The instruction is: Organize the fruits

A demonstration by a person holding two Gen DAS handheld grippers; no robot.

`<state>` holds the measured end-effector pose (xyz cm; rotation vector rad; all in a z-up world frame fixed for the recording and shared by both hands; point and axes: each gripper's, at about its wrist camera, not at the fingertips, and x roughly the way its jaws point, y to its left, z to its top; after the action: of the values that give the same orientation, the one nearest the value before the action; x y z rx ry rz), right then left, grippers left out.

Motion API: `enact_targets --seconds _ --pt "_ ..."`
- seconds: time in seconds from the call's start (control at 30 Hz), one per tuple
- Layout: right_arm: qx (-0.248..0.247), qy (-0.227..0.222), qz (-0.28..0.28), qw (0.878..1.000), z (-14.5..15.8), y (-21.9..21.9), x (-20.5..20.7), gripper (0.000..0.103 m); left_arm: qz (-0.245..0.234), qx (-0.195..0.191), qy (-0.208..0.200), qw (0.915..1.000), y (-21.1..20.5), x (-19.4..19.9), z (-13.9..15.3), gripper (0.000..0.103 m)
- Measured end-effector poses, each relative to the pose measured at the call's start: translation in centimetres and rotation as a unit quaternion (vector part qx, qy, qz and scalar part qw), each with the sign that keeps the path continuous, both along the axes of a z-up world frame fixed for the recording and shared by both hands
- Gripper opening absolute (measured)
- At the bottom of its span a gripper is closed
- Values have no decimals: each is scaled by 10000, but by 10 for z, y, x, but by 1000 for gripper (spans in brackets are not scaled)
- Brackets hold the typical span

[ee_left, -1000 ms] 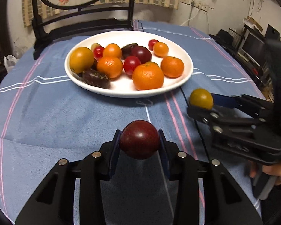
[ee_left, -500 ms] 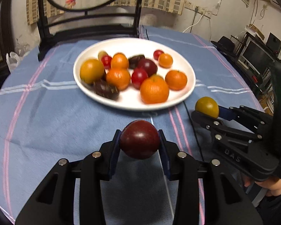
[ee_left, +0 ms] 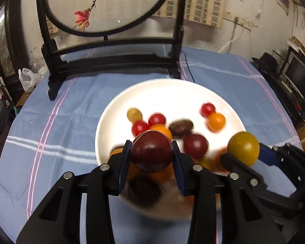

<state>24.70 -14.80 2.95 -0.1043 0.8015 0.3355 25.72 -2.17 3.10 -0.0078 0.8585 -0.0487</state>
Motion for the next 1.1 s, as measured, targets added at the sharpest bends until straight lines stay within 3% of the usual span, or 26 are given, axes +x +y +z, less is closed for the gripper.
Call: enact_targets --seconds 0.13,0.2,0.27,0.47,0.73,0.93,1.1 --pt "9 100 -29 9999 -10 5 17 38 2 72 11 10000 -4 17 -3 38" --pt "31 121 -54 9999 -14 6 21 46 16 61 -6 10000 -6 21 -3 41" --pt "23 55 -93 9999 -14 4 20 50 29 1 -25 10000 -6 21 -2 69" --pt "194 -36 -169 9997 -7 -14 4 56 159 -176 -140 9996 0 11 4 83" --pt "342 -80 -292 9990 3 -41 -35 57 273 -181 -165 9993 6 -24 10 90" --pt "211 -5 -342 9992 4 -47 -69 65 267 -226 -86 9993 8 -60 6 93" --pt "125 139 -379 9991 -3 -46 -96 79 341 -203 -44 9992 9 -90 3 94"
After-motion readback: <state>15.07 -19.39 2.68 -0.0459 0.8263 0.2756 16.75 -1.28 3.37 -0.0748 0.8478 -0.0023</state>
